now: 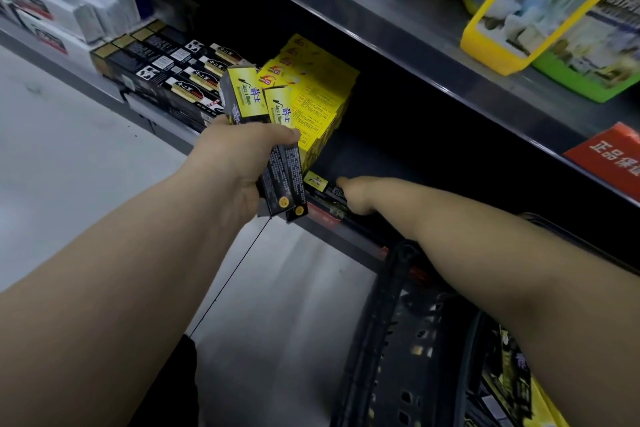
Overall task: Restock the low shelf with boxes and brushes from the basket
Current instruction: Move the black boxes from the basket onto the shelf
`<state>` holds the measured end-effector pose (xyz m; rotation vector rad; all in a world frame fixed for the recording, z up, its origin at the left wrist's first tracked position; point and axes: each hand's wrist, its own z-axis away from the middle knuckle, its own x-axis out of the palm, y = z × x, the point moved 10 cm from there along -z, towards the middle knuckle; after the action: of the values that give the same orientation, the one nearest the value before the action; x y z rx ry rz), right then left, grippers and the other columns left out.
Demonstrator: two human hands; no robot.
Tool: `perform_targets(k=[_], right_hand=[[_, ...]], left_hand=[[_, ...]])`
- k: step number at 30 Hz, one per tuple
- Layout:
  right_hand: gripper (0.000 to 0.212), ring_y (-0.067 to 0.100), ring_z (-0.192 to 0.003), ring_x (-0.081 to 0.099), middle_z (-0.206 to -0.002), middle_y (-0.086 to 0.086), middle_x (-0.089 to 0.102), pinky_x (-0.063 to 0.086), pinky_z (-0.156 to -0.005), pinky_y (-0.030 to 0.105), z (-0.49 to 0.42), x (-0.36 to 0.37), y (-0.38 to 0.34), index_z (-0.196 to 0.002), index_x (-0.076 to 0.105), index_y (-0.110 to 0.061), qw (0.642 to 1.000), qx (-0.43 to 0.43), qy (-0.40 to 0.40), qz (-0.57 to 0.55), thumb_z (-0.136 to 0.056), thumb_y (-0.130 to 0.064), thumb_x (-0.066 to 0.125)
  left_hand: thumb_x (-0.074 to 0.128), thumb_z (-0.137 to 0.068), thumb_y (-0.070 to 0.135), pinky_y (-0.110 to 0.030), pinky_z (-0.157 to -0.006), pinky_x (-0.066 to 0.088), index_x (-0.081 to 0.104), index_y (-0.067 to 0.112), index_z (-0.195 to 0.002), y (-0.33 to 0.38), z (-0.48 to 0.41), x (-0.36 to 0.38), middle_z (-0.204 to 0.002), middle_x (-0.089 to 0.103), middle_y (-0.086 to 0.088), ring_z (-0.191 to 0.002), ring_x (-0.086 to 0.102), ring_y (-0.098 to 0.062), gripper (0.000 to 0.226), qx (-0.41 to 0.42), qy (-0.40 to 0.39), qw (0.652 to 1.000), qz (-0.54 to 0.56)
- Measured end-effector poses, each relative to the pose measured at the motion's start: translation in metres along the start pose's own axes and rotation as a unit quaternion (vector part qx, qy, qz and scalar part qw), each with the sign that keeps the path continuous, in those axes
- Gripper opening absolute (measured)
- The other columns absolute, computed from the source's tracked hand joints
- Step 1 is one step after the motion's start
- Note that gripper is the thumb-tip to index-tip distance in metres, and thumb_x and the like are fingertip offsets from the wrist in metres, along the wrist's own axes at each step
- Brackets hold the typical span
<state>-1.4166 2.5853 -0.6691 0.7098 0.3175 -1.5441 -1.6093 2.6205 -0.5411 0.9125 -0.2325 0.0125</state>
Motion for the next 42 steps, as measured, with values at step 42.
perform_targets(k=[42], right_hand=[[0.055,0.030,-0.113,0.056,-0.128,0.015,0.054,0.047,-0.090,0.037,-0.005,-0.026,0.051,-0.139,0.032,-0.009,0.986,0.023,0.031,-0.160,-0.092,-0.021,0.058]], left_hand=[[0.075,-0.079,0.021,-0.030,-0.059,0.048,0.046,0.013,-0.134,-0.011,-0.010,0.000,-0.120,0.060,-0.010,-0.100,0.059,-0.029,0.062,-0.004,0.014,1.000,0.003]])
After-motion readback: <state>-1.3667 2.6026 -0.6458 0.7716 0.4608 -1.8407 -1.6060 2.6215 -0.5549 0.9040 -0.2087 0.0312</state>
